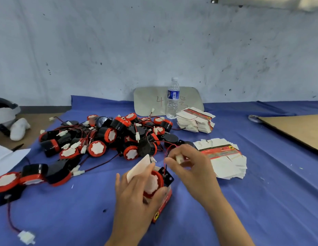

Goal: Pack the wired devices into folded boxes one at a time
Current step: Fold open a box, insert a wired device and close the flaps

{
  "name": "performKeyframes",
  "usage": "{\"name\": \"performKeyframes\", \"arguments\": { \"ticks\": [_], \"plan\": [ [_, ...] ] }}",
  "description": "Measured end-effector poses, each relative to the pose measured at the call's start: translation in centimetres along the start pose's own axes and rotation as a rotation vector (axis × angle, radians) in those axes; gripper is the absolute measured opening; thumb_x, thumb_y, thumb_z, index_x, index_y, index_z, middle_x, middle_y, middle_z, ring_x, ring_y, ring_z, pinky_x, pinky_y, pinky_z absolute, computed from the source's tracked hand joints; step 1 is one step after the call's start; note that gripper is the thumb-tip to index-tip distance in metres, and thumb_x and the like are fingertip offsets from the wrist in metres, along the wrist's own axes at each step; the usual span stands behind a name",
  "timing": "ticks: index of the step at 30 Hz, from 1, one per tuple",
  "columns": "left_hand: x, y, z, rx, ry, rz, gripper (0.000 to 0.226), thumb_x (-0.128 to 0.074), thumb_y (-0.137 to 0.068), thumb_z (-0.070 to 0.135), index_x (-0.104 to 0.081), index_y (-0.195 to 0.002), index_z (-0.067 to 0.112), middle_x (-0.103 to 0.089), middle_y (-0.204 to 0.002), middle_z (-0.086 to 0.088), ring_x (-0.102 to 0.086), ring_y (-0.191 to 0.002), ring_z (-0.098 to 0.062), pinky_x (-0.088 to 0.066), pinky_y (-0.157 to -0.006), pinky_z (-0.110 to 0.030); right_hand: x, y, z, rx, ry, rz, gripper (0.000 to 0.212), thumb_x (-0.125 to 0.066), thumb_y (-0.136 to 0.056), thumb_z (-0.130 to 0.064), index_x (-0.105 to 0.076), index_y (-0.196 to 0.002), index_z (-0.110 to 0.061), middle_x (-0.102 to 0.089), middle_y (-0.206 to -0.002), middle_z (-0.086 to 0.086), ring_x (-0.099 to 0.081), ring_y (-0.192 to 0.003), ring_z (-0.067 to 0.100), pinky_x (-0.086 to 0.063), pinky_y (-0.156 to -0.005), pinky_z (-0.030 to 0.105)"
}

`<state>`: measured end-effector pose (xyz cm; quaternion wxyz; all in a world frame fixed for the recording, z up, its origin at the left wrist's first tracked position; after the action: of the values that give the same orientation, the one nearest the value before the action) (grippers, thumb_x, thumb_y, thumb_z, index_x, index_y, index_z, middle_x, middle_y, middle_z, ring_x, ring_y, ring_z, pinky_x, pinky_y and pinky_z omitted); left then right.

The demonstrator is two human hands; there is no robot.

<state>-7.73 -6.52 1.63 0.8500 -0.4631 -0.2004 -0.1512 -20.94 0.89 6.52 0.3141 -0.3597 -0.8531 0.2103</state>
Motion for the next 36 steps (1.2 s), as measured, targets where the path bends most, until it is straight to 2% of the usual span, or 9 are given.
{"name": "performKeyframes", "arguments": {
  "ticks": [2, 4, 9, 15, 21, 26, 30, 33, 36],
  "plan": [
    [0.1, 0.0, -0.3, 0.091, 0.050, -0.034, 0.060, -0.052, -0.078, 0.065, -0.048, -0.131, 0.038, -0.049, -0.129, 0.026, -0.045, -0.115, -0.009, -0.037, -0.101, -0.069, -1.5, 0.4, -0.3, 0.034, 0.169, -0.166, 0.005, -0.077, -0.081, -0.023, -0.072, -0.083, -0.023, -0.058, -0.076, -0.010, -0.052, -0.072, 0.006, -0.039, -0.064, 0.012],
    [0.2, 0.3, -0.7, 0.154, 0.107, -0.053, 0.061, -0.061, -0.067, 0.063, -0.045, -0.123, 0.047, -0.049, -0.118, 0.039, -0.048, -0.111, -0.003, -0.040, -0.100, -0.064, -2.5, 0.7, -0.3, -0.009, 0.279, -0.283, 0.024, -0.078, -0.075, -0.039, -0.074, -0.095, -0.026, -0.057, -0.081, -0.011, -0.051, -0.076, 0.006, -0.040, -0.068, 0.017],
    [-1.2, 1.3, -1.9, 0.231, 0.080, -0.168, 0.058, -0.084, -0.060, 0.042, -0.039, -0.095, 0.055, -0.059, -0.094, 0.021, -0.062, -0.083, -0.010, -0.050, -0.066, -0.018, -3.1, 1.0, -0.5, -0.067, 0.477, -0.433, 0.040, -0.074, -0.071, -0.047, -0.064, -0.104, -0.028, -0.050, -0.090, -0.012, -0.047, -0.083, 0.010, -0.035, -0.066, 0.017],
    [-1.9, 1.5, -1.9, 0.201, 0.022, -0.210, 0.055, -0.083, -0.058, 0.032, -0.057, -0.106, 0.034, -0.052, -0.090, 0.025, -0.053, -0.075, -0.007, -0.048, -0.064, -0.026, -4.2, 1.8, -0.6, -0.058, 0.626, -0.570, 0.032, -0.065, -0.080, -0.038, -0.052, -0.104, -0.022, -0.038, -0.092, -0.008, -0.034, -0.085, 0.015, -0.027, -0.067, 0.029],
    [-2.4, 1.4, -1.2, 0.083, 0.075, -0.249, 0.066, -0.084, -0.066, 0.022, -0.053, -0.124, 0.030, -0.050, -0.122, 0.021, -0.058, -0.105, -0.009, -0.056, -0.076, -0.035, -4.8, 1.9, 0.8, -0.079, 0.676, -0.496, 0.018, -0.052, -0.089, -0.023, -0.038, -0.100, -0.024, -0.058, -0.107, -0.005, -0.051, -0.090, 0.023, -0.029, -0.062, 0.032],
    [-2.5, 1.4, -0.9, -0.073, 0.122, -0.222, 0.104, -0.087, -0.063, 0.009, -0.027, -0.145, 0.031, -0.012, -0.157, 0.013, -0.029, -0.141, -0.001, -0.040, -0.093, -0.004, -5.1, 1.4, 2.0, -0.079, 0.678, -0.427, 0.029, -0.048, -0.089, -0.019, -0.044, -0.118, -0.019, -0.056, -0.118, -0.002, -0.054, -0.101, 0.028, -0.036, -0.067, 0.034],
    [-2.5, 1.5, -1.1, -0.066, 0.141, -0.217, 0.120, -0.090, -0.054, 0.000, -0.024, -0.149, 0.032, 0.007, -0.162, 0.000, -0.007, -0.136, 0.022, -0.030, -0.086, 0.008, -5.7, 1.2, 2.3, -0.037, 0.717, -0.375, 0.032, -0.046, -0.092, -0.022, -0.046, -0.123, -0.020, -0.054, -0.120, -0.002, -0.052, -0.099, 0.027, -0.024, -0.065, 0.029],
    [-2.5, 1.5, -1.2, -0.050, 0.171, -0.197, 0.128, -0.090, -0.051, -0.005, -0.020, -0.151, 0.034, 0.020, -0.161, -0.001, -0.018, -0.127, 0.029, -0.037, -0.075, 0.006, -5.4, 0.9, 2.5, -0.054, 0.640, -0.314, 0.022, -0.048, -0.092, -0.026, -0.052, -0.112, -0.018, -0.061, -0.109, -0.003, -0.051, -0.096, 0.024, -0.024, -0.065, 0.030],
    [-2.8, 1.5, -1.9, 0.007, 0.221, -0.152, 0.130, -0.086, -0.057, -0.007, -0.013, -0.150, 0.047, 0.010, -0.163, -0.002, -0.017, -0.127, 0.030, -0.034, -0.077, 0.008, -4.7, 0.7, 2.7, -0.074, 0.589, -0.236, 0.013, -0.053, -0.089, -0.024, -0.053, -0.099, -0.016, -0.062, -0.094, -0.001, -0.046, -0.082, 0.021, -0.016, -0.061, 0.029]
  ]
}}
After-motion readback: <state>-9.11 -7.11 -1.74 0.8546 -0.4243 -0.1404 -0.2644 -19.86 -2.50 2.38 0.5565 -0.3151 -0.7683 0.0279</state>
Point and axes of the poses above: each hand's wrist, its own y-axis away from the middle knuckle, its own x-axis out of the back of the hand, z = x × y, the point moved 5 cm from there along -y, towards the middle knuckle
